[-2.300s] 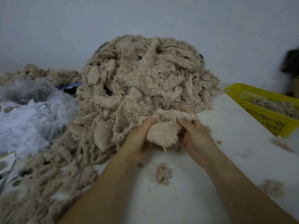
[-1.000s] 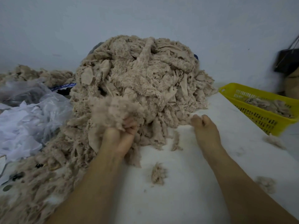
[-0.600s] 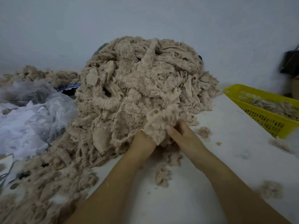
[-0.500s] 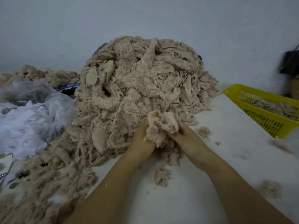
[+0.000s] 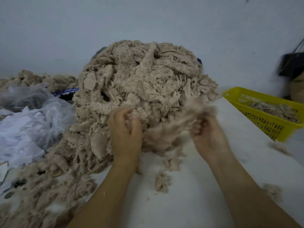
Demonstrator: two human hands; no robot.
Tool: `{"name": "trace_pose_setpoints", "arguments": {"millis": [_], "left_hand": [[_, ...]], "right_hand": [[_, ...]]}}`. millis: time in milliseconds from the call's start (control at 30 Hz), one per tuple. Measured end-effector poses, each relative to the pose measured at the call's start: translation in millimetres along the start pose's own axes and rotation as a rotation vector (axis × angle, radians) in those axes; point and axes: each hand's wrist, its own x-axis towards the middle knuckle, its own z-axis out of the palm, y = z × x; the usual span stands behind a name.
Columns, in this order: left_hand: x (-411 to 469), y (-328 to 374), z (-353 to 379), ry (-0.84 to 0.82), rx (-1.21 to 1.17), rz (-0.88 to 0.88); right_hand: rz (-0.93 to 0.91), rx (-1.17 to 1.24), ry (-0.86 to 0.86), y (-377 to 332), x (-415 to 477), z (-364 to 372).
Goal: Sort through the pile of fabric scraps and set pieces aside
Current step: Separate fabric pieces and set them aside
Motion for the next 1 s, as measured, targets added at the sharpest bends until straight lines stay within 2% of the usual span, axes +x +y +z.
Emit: {"name": "trace_pose_setpoints", "arguments": {"millis": [67,133,267,367,433,500,600,700,733,767,800,900,967,1000], "left_hand": [[3,-5,-1,0.105,0.072,-0.073],[5,-9,0,0.126,0.108,-0.207],[2,-18,3,-0.092,0.123,-0.385],[-1,-19,4,-0.181,0.083,-0.328],[-3,-15,5,-0.204,0.04,-0.3],[-5,-13,8,-0.216,0.008,-0.307],[-5,-12,9,-0.236,-0.007,-0.301],[-7,-12,10,-0.239,0.035,-0.264],[-7,-12,10,-0.237,0.082,-0.24],[-8,-12,10,-0.232,0.14,-0.219],[-9,-10,10,-0.222,0.189,-0.186],[-7,3,10,-0.235,0.243,0.087],[-11,7,15,-0.395,0.222,0.201],[-15,7,18,-0.52,0.189,0.17]], "right_hand": [[-0.057,0.233,0.093,-14,6,-10],[-0.011,0.203,0.072,-12,6,-16],[0.038,-0.037,0.066,13,4,-4],[0.049,0.025,0.052,16,1,2],[0.028,-0.05,0.082,17,0,0],[-0.071,-0.45,0.128,20,-1,-3],[-0.294,-1.288,0.131,22,3,-13],[-0.189,-1.923,0.063,26,2,-18],[-0.172,-2.046,0.038,27,1,-18],[-0.205,-2.058,0.013,28,1,-17],[-0.253,-1.953,-0.007,27,-1,-14],[-0.492,-1.441,0.007,24,-4,-8],[-0.535,-1.137,-0.012,19,-11,3],[-0.494,-0.979,-0.06,18,-15,8]]}}
